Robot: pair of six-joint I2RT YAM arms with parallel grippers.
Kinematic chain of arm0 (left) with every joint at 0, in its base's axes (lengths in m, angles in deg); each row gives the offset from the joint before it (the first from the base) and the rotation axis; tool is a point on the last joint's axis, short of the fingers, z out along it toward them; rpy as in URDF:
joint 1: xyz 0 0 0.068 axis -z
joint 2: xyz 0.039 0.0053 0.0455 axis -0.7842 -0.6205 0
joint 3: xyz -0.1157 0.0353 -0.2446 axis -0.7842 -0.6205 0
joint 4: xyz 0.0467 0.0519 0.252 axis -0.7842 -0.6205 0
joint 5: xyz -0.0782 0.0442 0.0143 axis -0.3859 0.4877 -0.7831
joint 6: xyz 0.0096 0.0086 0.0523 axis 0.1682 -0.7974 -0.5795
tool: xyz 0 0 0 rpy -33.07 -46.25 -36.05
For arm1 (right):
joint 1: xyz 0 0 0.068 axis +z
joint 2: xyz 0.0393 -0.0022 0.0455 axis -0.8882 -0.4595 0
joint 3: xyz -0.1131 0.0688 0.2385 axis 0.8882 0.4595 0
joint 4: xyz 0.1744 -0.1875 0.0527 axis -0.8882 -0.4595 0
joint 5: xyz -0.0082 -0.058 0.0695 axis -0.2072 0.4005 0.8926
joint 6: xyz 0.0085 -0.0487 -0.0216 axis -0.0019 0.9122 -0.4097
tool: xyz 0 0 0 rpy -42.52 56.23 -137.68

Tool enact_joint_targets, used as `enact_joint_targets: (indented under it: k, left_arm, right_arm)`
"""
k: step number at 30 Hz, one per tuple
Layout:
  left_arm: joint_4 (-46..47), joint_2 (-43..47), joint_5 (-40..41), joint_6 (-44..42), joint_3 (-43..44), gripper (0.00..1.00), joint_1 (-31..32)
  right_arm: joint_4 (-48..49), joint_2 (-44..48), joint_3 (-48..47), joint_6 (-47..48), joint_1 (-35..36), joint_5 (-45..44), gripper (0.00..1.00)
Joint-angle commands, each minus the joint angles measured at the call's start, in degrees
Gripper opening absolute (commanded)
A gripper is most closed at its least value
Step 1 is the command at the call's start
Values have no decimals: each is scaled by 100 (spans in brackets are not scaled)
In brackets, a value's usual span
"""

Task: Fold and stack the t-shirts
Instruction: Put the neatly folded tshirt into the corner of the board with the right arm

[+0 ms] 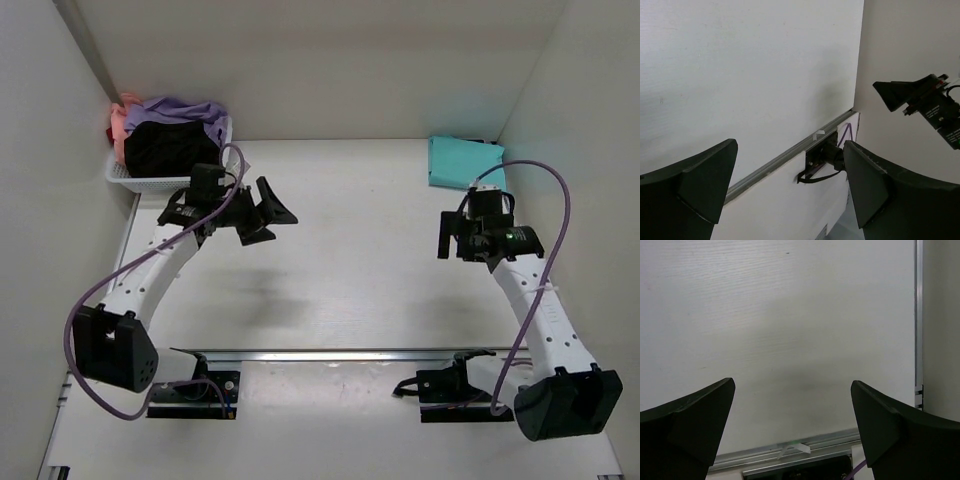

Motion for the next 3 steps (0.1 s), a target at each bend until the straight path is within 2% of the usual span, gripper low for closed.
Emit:
enact_joint_targets:
  k: [1, 3]
  left_arm:
    - [-244, 187, 153, -326, 235, 99, 13]
    - [-367, 239, 294, -536, 367, 99, 83]
  right_arm:
    - [316, 99, -320, 28, -59, 196, 99]
    - [290, 11, -346, 19, 20, 231, 100]
